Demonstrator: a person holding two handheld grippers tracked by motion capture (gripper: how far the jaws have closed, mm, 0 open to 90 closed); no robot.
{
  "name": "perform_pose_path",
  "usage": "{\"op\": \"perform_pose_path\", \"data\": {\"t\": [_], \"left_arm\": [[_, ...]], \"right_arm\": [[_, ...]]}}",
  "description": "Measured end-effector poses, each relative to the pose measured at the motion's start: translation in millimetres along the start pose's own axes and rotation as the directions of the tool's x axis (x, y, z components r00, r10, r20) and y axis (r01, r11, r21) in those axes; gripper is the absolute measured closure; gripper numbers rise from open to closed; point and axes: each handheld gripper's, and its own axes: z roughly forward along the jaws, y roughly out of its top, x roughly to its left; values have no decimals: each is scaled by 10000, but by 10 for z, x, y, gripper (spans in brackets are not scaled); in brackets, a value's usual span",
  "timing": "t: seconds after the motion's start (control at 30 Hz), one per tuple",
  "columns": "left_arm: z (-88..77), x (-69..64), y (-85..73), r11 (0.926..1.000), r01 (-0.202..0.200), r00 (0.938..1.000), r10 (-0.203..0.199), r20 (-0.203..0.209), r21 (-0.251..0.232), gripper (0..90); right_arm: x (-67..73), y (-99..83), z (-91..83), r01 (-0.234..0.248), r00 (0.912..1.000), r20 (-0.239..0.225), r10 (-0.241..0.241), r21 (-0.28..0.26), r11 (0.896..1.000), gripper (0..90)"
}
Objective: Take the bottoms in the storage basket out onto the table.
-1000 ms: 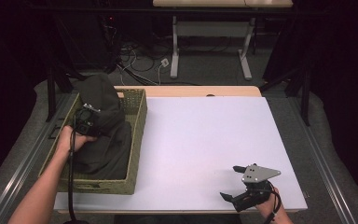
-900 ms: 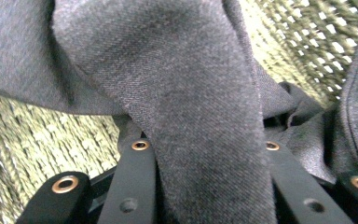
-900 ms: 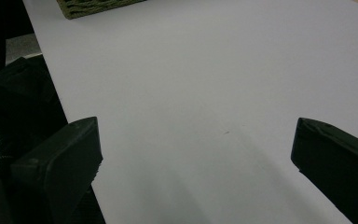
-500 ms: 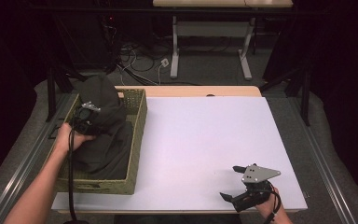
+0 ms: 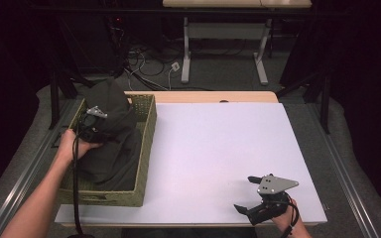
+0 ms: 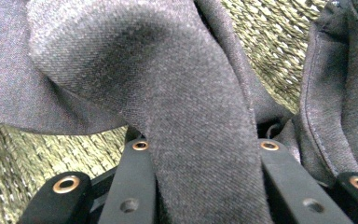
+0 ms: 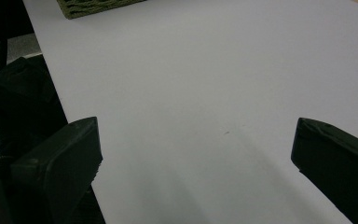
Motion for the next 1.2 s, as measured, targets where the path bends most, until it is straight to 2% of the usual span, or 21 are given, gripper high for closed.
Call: {"op": "perform_pose_path", "data": {"t": [0.1, 0.3, 0.43, 0.47, 0.53, 0.8, 1.0, 1.2], "left_arm": [[-30, -17, 20, 9999, -133, 9998, 134, 114, -56, 723], [-103, -53, 65, 9969, -521, 9981, 539, 288, -594, 723], [-156, -56, 105, 9957, -753, 9963, 773, 363, -540, 724], [-167, -57, 112, 9958, -765, 9963, 783, 361, -504, 723], [-174, -57, 120, 9942, -795, 9962, 819, 300, -729, 722], [-274, -60, 196, 9909, -1105, 9932, 1130, 286, -765, 721], [-342, -63, 231, 9870, -1201, 9918, 1239, 297, -1069, 722], [-404, -81, 291, 9841, -1349, 9898, 1392, 296, -1151, 722]], "right_arm": [[0, 0, 5, 21, 10000, -2, -21, -13, 10000, 14], [-2, 1, -1, -16, 10000, -13, 16, 17, 10000, 14], [0, 0, 0, 14, 10000, -7, -14, -4, 10000, 13], [-1, 0, 0, 10, 10000, -14, -10, -1, 10000, 14], [-2, 1, -1, -9, 10000, -20, 9, 25, 10000, 13], [-4, 1, 0, 19, 10000, 2, -19, 32, 10000, 13], [-7, 0, 0, 9, 10000, -21, -9, -56, 10000, 13], [-6, 3, -2, 24, 10000, -29, -24, -11, 10000, 13]]}}
